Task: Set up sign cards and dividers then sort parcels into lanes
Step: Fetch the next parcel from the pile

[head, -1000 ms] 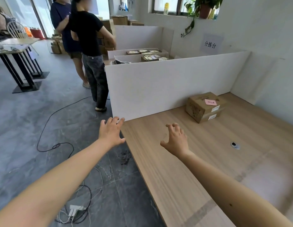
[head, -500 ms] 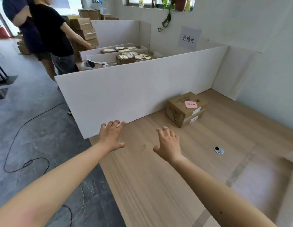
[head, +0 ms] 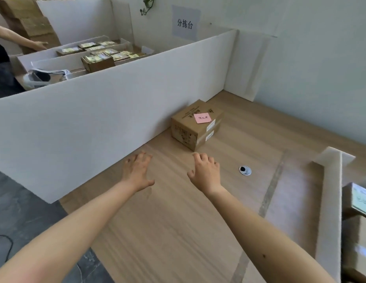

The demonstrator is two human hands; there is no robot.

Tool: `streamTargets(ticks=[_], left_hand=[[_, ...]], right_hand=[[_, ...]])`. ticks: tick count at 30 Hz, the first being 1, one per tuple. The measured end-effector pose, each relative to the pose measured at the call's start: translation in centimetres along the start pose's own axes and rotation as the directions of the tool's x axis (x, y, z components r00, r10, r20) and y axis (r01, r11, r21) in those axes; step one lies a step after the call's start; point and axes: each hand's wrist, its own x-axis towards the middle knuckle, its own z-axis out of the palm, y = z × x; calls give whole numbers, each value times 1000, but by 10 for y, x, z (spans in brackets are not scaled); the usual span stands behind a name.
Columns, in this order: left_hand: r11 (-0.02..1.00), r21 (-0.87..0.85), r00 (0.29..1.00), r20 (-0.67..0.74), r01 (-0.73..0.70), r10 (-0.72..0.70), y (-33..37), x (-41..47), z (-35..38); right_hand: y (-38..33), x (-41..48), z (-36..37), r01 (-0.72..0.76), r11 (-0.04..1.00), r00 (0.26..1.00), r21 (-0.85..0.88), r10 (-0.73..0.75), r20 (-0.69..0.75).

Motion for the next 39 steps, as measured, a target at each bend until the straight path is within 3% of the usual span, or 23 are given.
streamTargets(ticks=[6,12,15,22,27,33,39], left_hand=[[970,-229,996,35,-78,88,-3,69,25],[967,-189,981,68,-169,184,-20,133,31],[938,-309,973,113,-160,203,-27,163,32],[848,-507,954,150,-152,260,-18,228,40],[813,-557,945,140,-171,295,-1,263,47],[752,-641,957,95,-153,276,9,304,50],[658,-743,938,129,-123,321,12,333,59]], right_hand=[[5,33,10,-166,986,986,-20,166,-25],[-7,69,24,-351,935,937,44,350,13],[-12,90,29,-410,909,912,69,406,66],[-8,134,46,-575,772,818,270,541,195],[-1,165,51,-600,716,799,357,564,210],[9,201,53,-551,539,807,637,537,244],[19,216,58,-479,390,840,786,464,282]])
